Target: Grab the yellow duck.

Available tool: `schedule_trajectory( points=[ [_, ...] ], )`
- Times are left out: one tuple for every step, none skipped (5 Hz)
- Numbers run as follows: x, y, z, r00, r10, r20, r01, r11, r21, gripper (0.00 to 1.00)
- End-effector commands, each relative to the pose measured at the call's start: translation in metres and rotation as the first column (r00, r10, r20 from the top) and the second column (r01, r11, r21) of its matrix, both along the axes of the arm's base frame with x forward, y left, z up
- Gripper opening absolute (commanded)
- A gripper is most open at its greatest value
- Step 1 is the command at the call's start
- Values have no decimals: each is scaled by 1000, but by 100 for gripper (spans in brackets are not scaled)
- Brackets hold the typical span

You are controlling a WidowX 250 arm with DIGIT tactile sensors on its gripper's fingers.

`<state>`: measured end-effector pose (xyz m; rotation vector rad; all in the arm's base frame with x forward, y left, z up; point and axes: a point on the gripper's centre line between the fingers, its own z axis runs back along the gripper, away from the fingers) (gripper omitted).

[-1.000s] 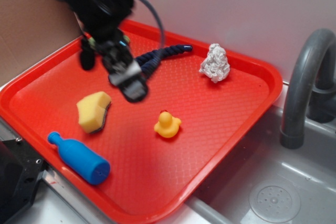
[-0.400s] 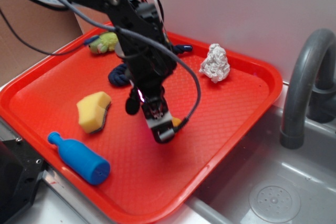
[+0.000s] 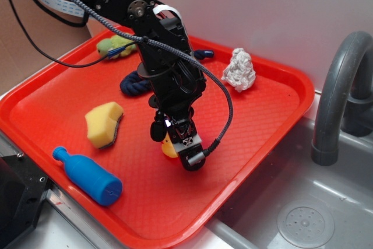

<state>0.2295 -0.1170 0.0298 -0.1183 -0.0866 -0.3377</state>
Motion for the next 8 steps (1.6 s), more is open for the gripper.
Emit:
schedule_trajectory(
  points=[
    [-3, 16, 22, 999, 31, 6, -31, 999, 26, 0],
    [0, 18, 39, 999, 40, 17, -41, 998, 52, 0],
    [14, 22, 89, 976, 190, 105, -198, 977, 75, 0],
    [18, 31, 140, 935, 329, 129, -338, 939, 57, 0],
    [4, 63, 190, 831, 536, 148, -549, 833, 68, 0],
    [-9, 81, 217, 766, 620, 168, -636, 769, 66, 0],
    [-17, 91, 237, 741, 635, 220, -656, 754, 35, 0],
    [-13, 88, 230, 857, 491, 156, -506, 859, 79, 0]
  ],
)
